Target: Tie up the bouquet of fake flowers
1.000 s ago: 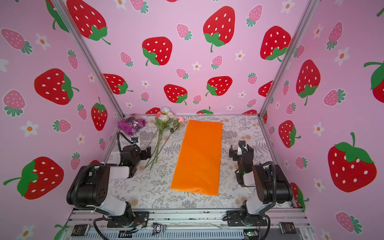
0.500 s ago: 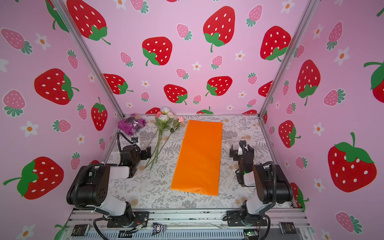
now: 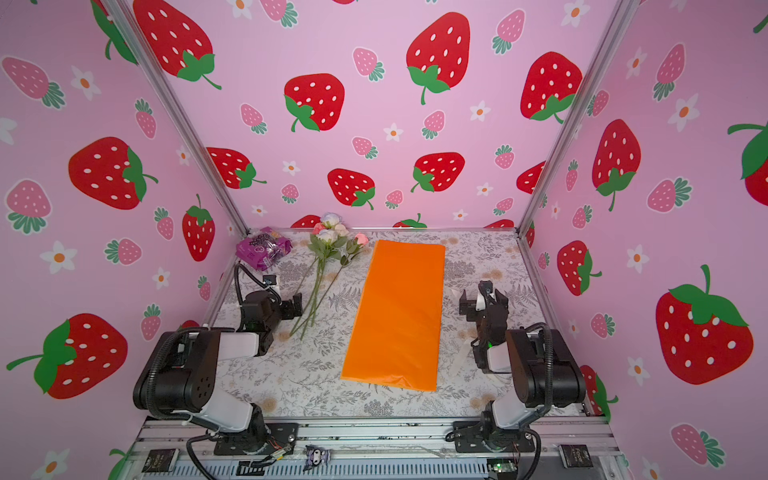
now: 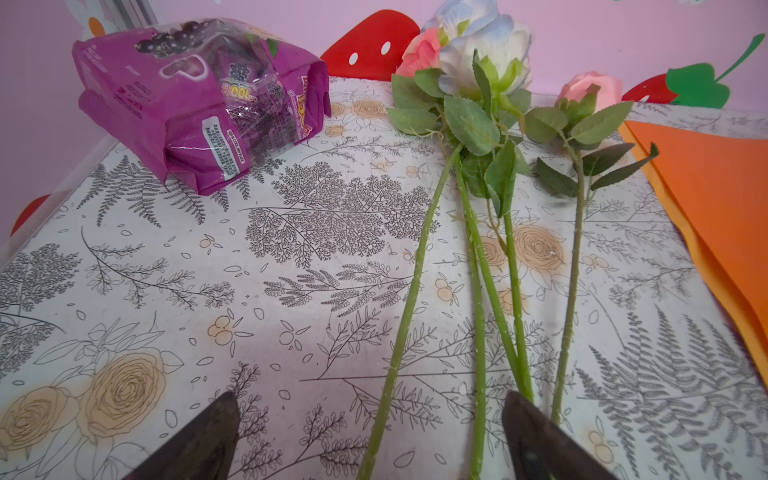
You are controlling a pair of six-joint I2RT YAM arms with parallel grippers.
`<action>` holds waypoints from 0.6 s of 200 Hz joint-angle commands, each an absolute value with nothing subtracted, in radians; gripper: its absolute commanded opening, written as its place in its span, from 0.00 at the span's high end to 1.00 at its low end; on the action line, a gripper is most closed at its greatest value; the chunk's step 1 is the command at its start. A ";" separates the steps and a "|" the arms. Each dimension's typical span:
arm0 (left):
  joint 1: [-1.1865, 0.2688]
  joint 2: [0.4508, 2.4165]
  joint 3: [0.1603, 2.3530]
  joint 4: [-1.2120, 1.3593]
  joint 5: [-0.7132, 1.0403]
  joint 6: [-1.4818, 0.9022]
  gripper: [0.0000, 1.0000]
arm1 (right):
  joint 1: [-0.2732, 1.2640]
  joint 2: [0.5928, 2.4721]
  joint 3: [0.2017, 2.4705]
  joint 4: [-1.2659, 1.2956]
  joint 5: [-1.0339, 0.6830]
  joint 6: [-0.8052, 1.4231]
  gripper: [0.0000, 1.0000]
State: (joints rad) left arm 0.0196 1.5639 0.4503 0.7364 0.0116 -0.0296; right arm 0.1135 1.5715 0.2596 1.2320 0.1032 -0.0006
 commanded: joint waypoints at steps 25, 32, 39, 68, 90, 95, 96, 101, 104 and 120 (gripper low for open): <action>0.013 1.535 0.431 0.798 0.022 -0.012 0.01 | 0.112 1.569 0.263 1.257 0.086 -0.005 0.00; 0.012 1.526 0.420 0.812 0.012 -0.017 0.01 | 0.113 1.567 0.267 1.254 0.084 -0.007 0.00; 0.013 1.512 0.411 0.813 0.000 -0.022 0.01 | 0.115 1.558 0.273 1.228 0.087 -0.012 0.00; 0.020 1.414 0.508 0.540 -0.091 -0.086 0.01 | 0.116 1.436 0.399 0.894 0.189 0.073 0.00; 0.025 1.341 0.645 0.235 -0.189 -0.248 0.01 | 0.112 1.396 0.566 0.495 0.135 0.182 0.01; 0.026 1.332 0.673 0.180 -0.207 -0.302 0.01 | 0.111 1.391 0.582 0.449 0.082 0.193 0.00; 0.025 1.329 0.678 0.165 -0.211 -0.314 0.01 | 0.111 1.390 0.585 0.442 0.073 0.195 0.00; 0.025 1.323 0.703 0.097 -0.219 -0.380 0.01 | 0.109 1.386 0.594 0.410 0.032 0.220 0.00; 0.028 1.322 0.719 0.058 -0.212 -0.411 0.01 | 0.109 1.383 0.598 0.395 0.007 0.233 0.00; 0.042 1.318 0.774 -0.038 0.000 -0.446 0.01 | 0.106 1.371 0.609 0.331 -0.097 0.339 0.03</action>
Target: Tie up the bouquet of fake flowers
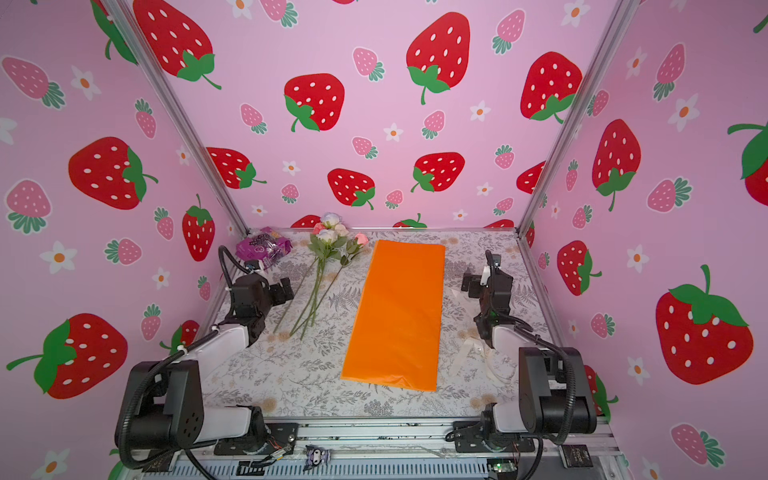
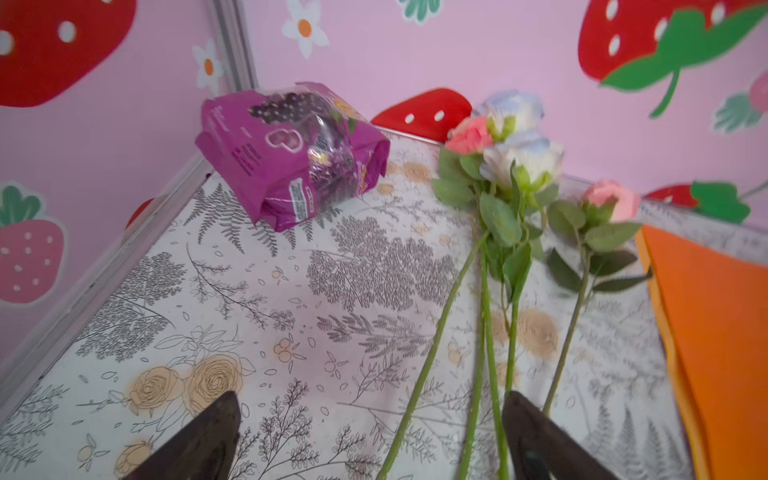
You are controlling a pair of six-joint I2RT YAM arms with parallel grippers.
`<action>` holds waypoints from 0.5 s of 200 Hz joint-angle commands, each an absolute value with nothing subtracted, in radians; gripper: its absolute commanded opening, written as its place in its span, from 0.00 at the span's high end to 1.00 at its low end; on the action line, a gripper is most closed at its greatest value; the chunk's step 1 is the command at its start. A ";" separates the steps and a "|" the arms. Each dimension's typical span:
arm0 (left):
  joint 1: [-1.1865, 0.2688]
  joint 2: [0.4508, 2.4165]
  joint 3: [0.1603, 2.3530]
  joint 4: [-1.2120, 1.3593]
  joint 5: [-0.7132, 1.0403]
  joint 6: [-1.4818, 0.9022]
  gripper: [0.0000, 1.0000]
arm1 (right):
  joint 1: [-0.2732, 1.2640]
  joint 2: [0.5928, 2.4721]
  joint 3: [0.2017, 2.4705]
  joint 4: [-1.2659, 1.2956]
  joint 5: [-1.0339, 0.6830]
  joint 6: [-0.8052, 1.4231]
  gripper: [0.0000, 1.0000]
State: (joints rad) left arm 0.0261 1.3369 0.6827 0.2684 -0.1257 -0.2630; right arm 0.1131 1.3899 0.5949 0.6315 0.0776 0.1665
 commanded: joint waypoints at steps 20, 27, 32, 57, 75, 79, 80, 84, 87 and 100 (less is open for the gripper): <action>0.043 1.332 0.776 -0.027 0.281 -0.477 0.03 | 0.106 1.394 0.630 0.265 -0.320 0.405 0.20; 0.039 1.336 0.774 -0.024 0.353 -0.487 0.04 | 0.107 1.403 0.638 0.216 -0.317 0.447 0.24; 0.033 1.340 0.772 -0.027 0.385 -0.499 0.04 | 0.106 1.409 0.636 0.188 -0.302 0.489 0.26; -0.017 1.336 0.740 -0.024 0.480 -0.547 0.06 | 0.102 1.399 0.585 0.120 -0.304 0.582 0.37; -0.103 1.339 0.742 -0.078 0.462 -0.529 0.06 | 0.101 1.396 0.541 0.125 -0.319 0.601 0.40; -0.125 1.343 0.746 -0.093 0.458 -0.525 0.06 | 0.100 1.404 0.539 0.114 -0.317 0.599 0.41; -0.131 1.344 0.747 -0.096 0.456 -0.523 0.06 | 0.099 1.406 0.539 0.111 -0.316 0.598 0.41; -0.154 1.349 0.750 -0.107 0.453 -0.517 0.07 | 0.096 1.412 0.540 0.098 -0.313 0.592 0.42; -0.173 1.354 0.752 -0.114 0.449 -0.511 0.07 | 0.093 1.418 0.540 0.089 -0.309 0.587 0.43; -0.244 1.379 0.769 -0.152 0.418 -0.502 0.08 | 0.068 1.443 0.539 0.065 -0.295 0.577 0.47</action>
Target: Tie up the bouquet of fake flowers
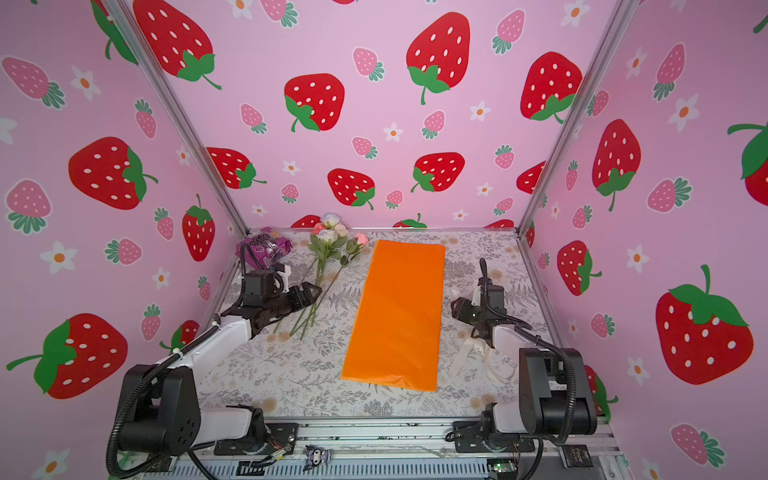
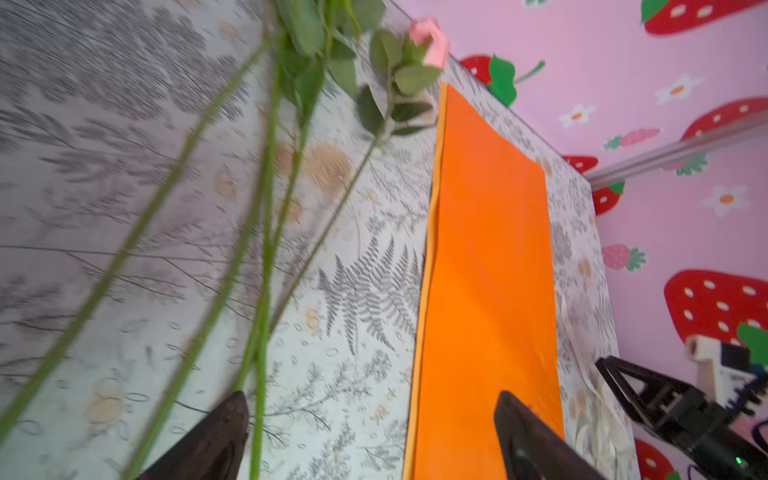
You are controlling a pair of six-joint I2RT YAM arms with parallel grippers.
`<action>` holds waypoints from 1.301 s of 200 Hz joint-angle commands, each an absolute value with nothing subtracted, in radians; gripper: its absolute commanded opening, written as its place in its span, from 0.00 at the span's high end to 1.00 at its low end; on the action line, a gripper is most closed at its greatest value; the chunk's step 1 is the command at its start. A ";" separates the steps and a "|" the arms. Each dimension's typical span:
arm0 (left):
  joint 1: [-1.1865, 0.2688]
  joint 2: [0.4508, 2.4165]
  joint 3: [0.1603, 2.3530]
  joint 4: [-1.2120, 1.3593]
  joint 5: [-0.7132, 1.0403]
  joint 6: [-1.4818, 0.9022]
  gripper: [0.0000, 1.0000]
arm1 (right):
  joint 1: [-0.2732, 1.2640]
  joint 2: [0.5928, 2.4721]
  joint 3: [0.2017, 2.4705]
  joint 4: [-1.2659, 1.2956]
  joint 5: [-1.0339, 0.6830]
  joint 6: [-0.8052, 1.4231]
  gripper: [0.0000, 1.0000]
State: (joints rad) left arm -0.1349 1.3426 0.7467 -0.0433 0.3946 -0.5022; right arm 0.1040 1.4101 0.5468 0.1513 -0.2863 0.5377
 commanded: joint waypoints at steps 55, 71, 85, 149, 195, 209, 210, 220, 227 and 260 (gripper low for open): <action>-0.414 1.519 0.818 -0.179 0.377 -0.537 0.12 | -0.161 1.461 0.519 0.021 -0.274 0.502 0.55; -0.442 1.554 0.832 -0.174 0.385 -0.550 0.14 | -0.223 1.464 0.533 0.002 -0.247 0.477 0.56; -0.463 1.577 0.840 -0.175 0.380 -0.559 0.16 | -0.252 1.452 0.561 -0.006 -0.256 0.450 0.53; -0.505 1.678 0.911 -0.174 0.381 -0.565 0.24 | -0.061 1.369 0.612 0.076 -0.520 0.475 0.44; -0.416 1.828 1.189 -0.359 0.278 -0.434 0.23 | 0.108 1.447 0.592 0.167 -0.458 0.547 0.43; -0.378 1.913 1.299 -0.389 0.276 -0.403 0.23 | 0.124 1.470 0.601 0.172 -0.458 0.557 0.42; -0.377 1.919 1.307 -0.392 0.276 -0.401 0.23 | 0.127 1.473 0.601 0.177 -0.458 0.559 0.42; -0.358 1.981 1.391 -0.421 0.282 -0.387 0.23 | 0.136 1.483 0.604 0.194 -0.468 0.567 0.40; -0.349 2.026 1.448 -0.441 0.280 -0.379 0.23 | 0.142 1.493 0.611 0.195 -0.470 0.570 0.39; -0.321 2.203 1.685 -0.537 0.247 -0.353 0.23 | 0.162 1.541 0.644 0.192 -0.477 0.580 0.38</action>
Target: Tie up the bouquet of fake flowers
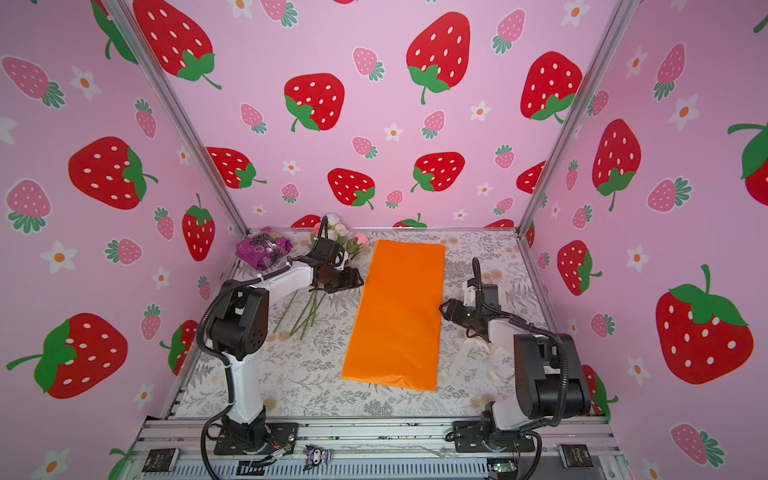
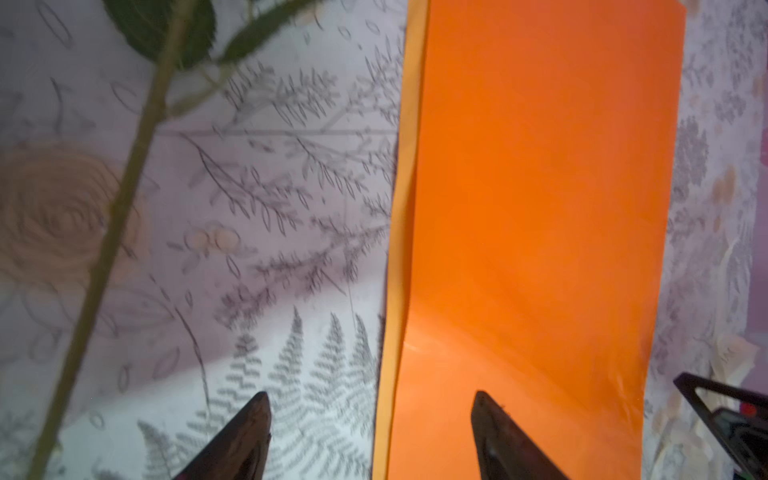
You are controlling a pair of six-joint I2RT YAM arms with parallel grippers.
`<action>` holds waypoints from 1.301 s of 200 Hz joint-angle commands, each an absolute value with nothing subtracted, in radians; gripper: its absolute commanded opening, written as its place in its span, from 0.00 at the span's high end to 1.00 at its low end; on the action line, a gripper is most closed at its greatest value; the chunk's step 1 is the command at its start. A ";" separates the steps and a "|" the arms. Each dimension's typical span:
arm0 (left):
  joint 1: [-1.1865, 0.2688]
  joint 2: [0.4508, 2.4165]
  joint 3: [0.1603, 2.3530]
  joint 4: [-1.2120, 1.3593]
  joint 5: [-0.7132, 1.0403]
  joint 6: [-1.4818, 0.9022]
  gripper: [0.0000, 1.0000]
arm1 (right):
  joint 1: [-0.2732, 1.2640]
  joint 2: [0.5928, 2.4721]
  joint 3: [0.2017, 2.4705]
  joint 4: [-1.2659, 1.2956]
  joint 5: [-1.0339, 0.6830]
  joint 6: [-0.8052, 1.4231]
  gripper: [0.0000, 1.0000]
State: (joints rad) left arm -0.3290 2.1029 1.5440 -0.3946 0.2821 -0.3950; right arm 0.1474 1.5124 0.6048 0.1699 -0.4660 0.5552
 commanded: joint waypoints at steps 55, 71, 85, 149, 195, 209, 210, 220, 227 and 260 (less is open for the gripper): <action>-0.230 2.304 1.803 -0.558 0.165 -0.358 0.24 | 0.188 1.639 0.687 0.210 -0.516 0.572 0.35; -0.182 2.325 1.839 -0.583 0.169 -0.360 0.24 | 0.198 1.675 0.711 0.210 -0.522 0.560 0.31; -0.150 2.334 1.859 -0.594 0.189 -0.367 0.24 | 0.204 1.711 0.740 0.204 -0.526 0.549 0.31; -0.146 2.243 1.801 -0.599 0.214 -0.328 0.25 | 0.244 1.860 0.858 0.178 -0.555 0.506 0.34; -0.227 2.012 1.518 -0.507 0.322 -0.382 0.25 | 0.245 1.881 0.886 0.161 -0.545 0.468 0.62; -0.250 1.939 1.416 -0.460 0.351 -0.417 0.25 | 0.244 1.869 0.890 0.153 -0.552 0.465 0.69; -0.252 1.933 1.405 -0.455 0.351 -0.420 0.25 | 0.244 1.868 0.890 0.154 -0.553 0.465 0.70; -0.264 1.878 1.330 -0.415 0.369 -0.453 0.25 | 0.244 1.852 0.884 0.160 -0.570 0.467 0.76; -0.269 1.844 1.285 -0.391 0.386 -0.474 0.25 | 0.244 1.836 0.884 0.151 -0.572 0.468 0.81; -0.284 1.755 1.130 -0.311 0.512 -0.578 0.24 | 0.241 1.733 0.841 0.145 -0.569 0.447 0.94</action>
